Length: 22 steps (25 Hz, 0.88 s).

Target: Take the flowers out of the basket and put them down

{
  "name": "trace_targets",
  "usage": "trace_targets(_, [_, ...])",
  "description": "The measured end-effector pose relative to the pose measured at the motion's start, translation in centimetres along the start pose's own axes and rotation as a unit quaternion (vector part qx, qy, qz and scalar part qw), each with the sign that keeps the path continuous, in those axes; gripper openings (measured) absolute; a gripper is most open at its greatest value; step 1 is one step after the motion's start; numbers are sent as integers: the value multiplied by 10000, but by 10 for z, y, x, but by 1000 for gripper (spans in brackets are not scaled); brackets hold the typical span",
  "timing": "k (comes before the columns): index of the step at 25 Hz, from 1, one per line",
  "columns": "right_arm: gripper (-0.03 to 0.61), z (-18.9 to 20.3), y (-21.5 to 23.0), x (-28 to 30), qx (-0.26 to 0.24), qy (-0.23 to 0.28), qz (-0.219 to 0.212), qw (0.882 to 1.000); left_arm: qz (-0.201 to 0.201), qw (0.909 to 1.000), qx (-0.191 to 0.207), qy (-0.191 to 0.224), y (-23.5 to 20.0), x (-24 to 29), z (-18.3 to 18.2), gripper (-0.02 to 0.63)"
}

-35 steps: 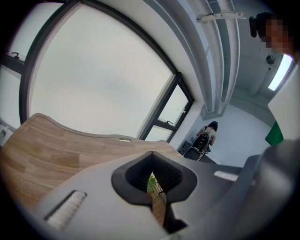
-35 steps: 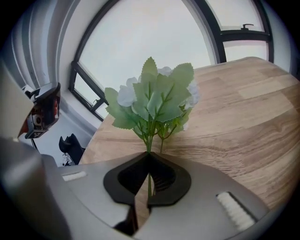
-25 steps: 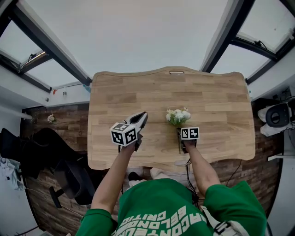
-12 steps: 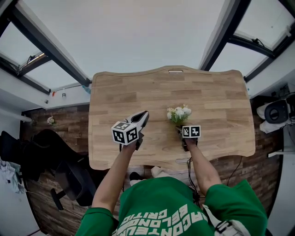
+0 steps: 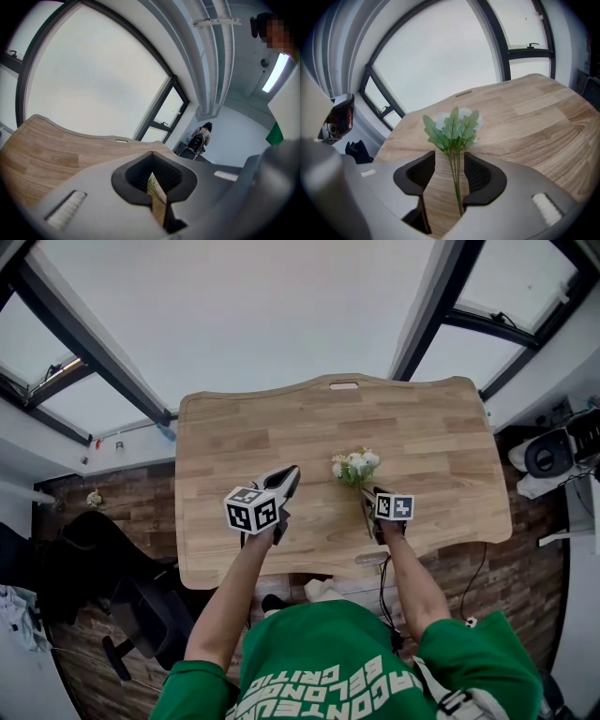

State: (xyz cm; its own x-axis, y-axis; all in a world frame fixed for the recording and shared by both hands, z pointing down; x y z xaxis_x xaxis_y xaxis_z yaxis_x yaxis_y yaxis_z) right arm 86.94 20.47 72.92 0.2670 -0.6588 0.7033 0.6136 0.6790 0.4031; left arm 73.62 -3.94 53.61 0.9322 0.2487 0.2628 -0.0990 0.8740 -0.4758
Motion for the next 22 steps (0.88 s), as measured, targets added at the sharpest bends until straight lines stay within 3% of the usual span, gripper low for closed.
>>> trace_targets(8, [110, -38, -49, -79, -206, 1283, -183, 9914, 309, 9995, 42, 88, 22, -20, 7, 20])
trace_targets(12, [13, -53, -80, -123, -483, 1877, -144, 9809, 478, 9986, 133, 175, 34, -30, 3, 20])
trace_targets(22, [6, -59, -155, -204, -1149, 2629, -265, 9576, 858, 9941, 624, 217, 71, -55, -1, 20])
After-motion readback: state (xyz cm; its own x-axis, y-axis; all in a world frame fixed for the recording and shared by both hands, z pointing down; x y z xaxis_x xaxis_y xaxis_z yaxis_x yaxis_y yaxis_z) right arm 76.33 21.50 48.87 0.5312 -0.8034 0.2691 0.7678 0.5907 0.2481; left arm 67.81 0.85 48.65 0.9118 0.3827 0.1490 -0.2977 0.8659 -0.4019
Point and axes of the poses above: the fingertips, and each gripper's own axes: x forward along the fingers, y to its right, z out of its underside, the point moved 5 cm from there along -x, backward along the fingers, and after that the axes turned 3 degrees about y, right-handed, at the moved point
